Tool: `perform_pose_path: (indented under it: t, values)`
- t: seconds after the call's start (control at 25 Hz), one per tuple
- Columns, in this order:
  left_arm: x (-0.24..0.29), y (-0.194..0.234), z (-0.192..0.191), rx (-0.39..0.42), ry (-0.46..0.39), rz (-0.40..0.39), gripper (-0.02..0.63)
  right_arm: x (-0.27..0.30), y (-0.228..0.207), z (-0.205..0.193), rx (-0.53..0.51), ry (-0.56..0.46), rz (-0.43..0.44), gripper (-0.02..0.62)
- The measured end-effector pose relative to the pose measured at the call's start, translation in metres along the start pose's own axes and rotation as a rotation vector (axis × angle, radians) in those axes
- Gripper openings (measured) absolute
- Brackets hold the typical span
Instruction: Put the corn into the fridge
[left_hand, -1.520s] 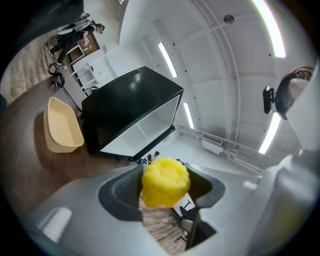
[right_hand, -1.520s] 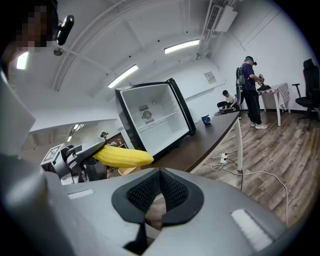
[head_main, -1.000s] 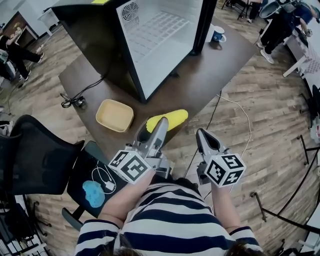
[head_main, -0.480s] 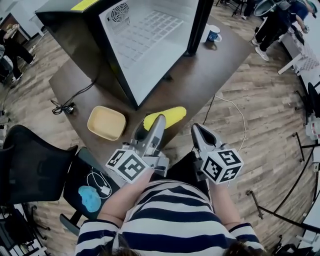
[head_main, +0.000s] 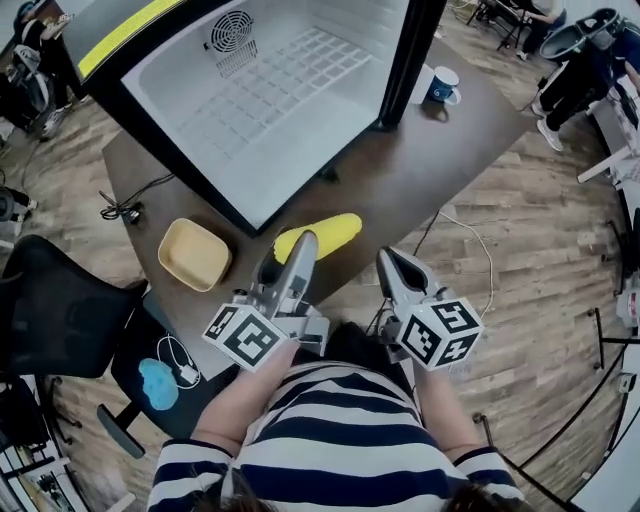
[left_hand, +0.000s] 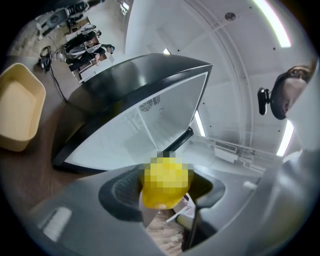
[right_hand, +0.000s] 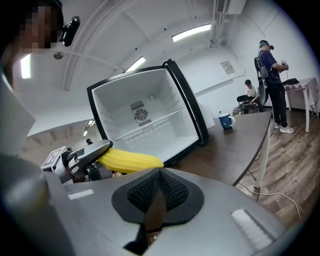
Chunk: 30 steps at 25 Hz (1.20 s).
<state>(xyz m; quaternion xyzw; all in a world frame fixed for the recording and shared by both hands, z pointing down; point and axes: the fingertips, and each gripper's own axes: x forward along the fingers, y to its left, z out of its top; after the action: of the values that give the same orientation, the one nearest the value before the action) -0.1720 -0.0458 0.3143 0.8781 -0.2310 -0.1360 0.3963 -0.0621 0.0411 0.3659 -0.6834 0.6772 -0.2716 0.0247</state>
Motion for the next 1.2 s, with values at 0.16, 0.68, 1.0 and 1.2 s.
perform_pose_path:
  t: [0.16, 0.68, 1.0, 1.2]
  values:
    - [0.029, -0.011, -0.010, 0.015, -0.058, 0.049, 0.000, 0.002, -0.034, 0.019, -0.019, 0.026, 0.065, -0.006]
    - [0.085, -0.055, -0.010, 0.127, -0.285, 0.165, 0.000, 0.012, -0.102, 0.063, -0.113, 0.101, 0.284, -0.006]
    - [0.088, -0.078, 0.003, 0.240, -0.417, 0.241, 0.000, 0.015, -0.108, 0.082, -0.174, 0.103, 0.408, -0.006]
    - [0.085, -0.088, 0.018, 0.330, -0.457, 0.283, 0.000, 0.026, -0.095, 0.095, -0.186, 0.083, 0.462, -0.006]
